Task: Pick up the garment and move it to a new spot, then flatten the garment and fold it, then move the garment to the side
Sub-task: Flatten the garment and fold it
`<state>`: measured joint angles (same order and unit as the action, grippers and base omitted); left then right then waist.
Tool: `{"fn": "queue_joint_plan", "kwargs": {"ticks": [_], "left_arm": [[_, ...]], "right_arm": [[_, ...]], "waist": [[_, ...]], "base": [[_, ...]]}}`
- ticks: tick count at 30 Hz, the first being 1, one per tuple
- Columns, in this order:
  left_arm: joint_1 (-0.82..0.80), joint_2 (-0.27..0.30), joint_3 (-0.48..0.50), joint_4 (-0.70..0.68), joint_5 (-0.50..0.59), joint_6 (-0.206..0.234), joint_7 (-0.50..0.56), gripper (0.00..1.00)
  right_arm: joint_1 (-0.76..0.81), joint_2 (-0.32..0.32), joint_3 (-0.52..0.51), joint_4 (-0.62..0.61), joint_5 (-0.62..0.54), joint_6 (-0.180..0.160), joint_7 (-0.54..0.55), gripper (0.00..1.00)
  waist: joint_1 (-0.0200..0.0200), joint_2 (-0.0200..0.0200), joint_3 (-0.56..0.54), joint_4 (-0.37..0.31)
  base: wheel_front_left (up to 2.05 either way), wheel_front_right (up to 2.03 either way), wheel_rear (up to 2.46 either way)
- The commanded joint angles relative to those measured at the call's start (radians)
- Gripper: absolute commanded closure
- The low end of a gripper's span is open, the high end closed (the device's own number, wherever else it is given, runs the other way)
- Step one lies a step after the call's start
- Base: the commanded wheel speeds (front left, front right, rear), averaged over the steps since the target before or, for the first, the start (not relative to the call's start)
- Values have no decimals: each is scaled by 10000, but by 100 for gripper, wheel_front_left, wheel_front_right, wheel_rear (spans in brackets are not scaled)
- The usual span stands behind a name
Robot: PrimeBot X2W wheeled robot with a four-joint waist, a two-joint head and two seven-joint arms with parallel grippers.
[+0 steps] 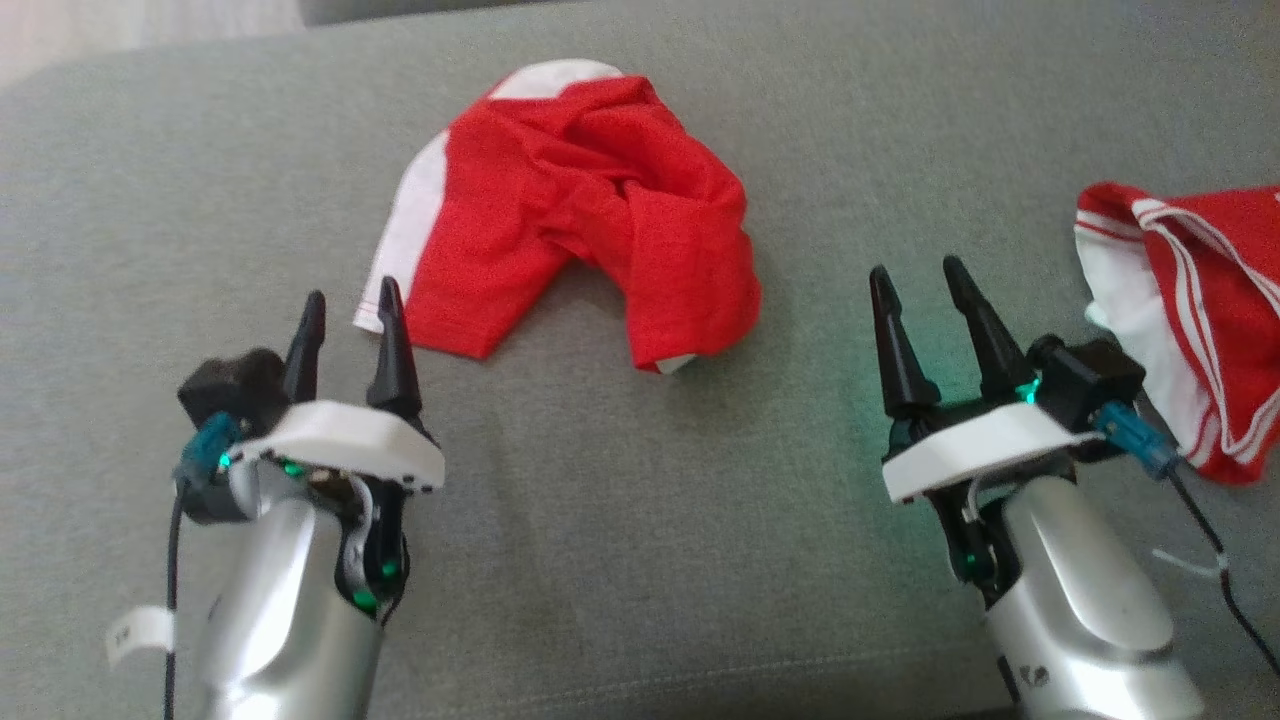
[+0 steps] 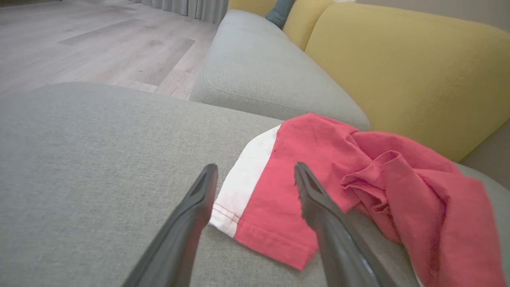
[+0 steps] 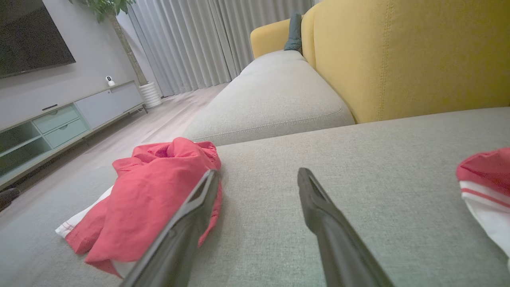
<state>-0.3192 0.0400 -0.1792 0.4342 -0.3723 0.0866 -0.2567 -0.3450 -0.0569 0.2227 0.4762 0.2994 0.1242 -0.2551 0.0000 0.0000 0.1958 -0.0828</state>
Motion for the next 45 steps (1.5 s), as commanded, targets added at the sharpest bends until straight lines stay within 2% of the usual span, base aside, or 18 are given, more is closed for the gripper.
{"fn": "queue_joint_plan", "kwargs": {"ticks": [1,9,13,14,15,22,27,31,35,38,42,45], "left_arm": [[-467,104,349,12,-9,-21,-51,0],[-1800,104,1063,2297,598,-11,-51,0],[-2048,105,1045,3057,1052,-148,-51,2],[-2085,105,1048,3207,1118,-177,-51,65],[-2106,105,1023,3297,1213,-199,-51,100],[-2118,104,963,2474,1931,-86,-51,100],[-2862,205,630,996,2840,-310,-51,100],[-3787,183,81,454,3325,-532,-51,100],[-5039,125,-912,163,3560,-813,-51,100],[-5609,109,-2150,-278,3050,-902,-51,100],[-5483,106,-4234,-966,2300,-828,-51,100],[-4753,105,-5441,-1002,2209,-855,-51,100]], "right_arm": [[-324,66,231,-365,22,65,-66,0],[-756,66,122,-585,-66,65,-66,0],[-835,66,64,-625,-76,65,-66,0],[-852,66,49,-620,-70,65,-66,0],[-868,66,26,-613,-64,65,-66,0],[-843,66,-2,-460,73,65,-66,0],[-820,66,185,-300,276,65,-66,0],[-787,66,186,-157,374,65,-66,0],[-695,66,226,-44,479,65,-66,0],[-645,66,120,30,487,65,-66,0],[-568,66,-234,82,390,65,-66,0],[-499,66,-560,70,272,65,-66,0]], "waist": [[0,0,423,-339],[0,0,1262,-803],[0,0,1392,-862],[0,0,1399,-868],[0,0,1389,-863],[0,0,951,-734],[0,0,510,-836],[0,0,285,-969],[0,0,85,-1173],[0,0,9,-1234],[0,0,-38,-1008],[0,0,-92,-644]], "base": [[0,0,0],[0,0,0],[0,0,0],[0,0,0],[0,0,0],[0,0,0],[0,0,0],[0,0,0],[0,0,0],[0,0,0],[0,0,0],[0,0,0]]}}
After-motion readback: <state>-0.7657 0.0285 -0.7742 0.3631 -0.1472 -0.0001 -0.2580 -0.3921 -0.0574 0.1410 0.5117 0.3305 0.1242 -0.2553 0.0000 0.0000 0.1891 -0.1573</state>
